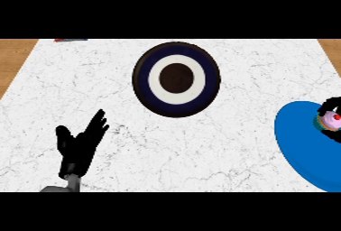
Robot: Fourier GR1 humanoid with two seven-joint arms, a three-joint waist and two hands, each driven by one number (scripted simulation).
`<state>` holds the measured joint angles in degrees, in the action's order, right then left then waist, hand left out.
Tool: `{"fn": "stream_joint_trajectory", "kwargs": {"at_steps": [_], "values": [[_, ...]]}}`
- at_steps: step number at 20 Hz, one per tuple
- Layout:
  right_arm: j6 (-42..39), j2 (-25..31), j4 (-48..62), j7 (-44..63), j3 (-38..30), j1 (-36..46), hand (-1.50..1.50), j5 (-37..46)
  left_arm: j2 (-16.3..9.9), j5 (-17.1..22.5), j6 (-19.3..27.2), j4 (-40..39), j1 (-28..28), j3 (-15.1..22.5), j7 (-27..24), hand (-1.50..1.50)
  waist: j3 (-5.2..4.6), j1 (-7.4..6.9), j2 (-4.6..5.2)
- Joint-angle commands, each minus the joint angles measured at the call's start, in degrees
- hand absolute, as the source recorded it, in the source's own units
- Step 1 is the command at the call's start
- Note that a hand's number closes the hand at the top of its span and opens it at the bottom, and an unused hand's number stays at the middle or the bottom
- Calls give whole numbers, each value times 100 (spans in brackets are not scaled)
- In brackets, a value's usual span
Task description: Pick the cupcake from the plate and place it in the plate
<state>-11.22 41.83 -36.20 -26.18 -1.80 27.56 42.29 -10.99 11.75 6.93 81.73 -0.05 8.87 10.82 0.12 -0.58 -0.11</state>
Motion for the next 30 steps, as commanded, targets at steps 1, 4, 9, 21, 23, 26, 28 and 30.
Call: {"fn": "stream_joint_trajectory", "kwargs": {"at_steps": [1, 4, 9, 21, 23, 26, 28, 30], "values": [[433, -177, 66, -77, 25, -40, 150, 293, 89, -185, 96, 271, 74, 59, 301, 0, -10, 18, 15], [648, 50, 626, -605, -247, 163, 150, 290, 51, -49, -243, -235, -43, -187, -18, 0, -8, 1, 30], [1572, -1954, -855, 944, -138, 293, 150, -55, 87, -165, -153, 5, 177, 43, 17, 0, -37, -25, -88], [4398, -4160, -1664, 3127, 497, 1562, 150, 311, 198, -154, -335, -115, -159, 280, 212, 0, -48, -726, -141], [4929, -4169, -1696, 3613, 616, 1679, 150, 339, 271, -209, -335, -150, -181, 384, 198, 0, -47, -782, -96], [5806, -4176, -1806, 4320, 810, 1744, 150, 286, 214, -236, -324, -182, -327, 323, 215, 0, -35, -780, -68], [6324, -4179, -1784, 4791, 1039, 1806, 150, 330, 216, -229, -401, -137, -258, 417, 267, 0, -33, -879, -62], [6921, -4181, -1746, 5235, 1246, 1818, 150, 295, 260, -270, -344, -133, -401, 429, 311, 0, -25, -872, -18]]}}
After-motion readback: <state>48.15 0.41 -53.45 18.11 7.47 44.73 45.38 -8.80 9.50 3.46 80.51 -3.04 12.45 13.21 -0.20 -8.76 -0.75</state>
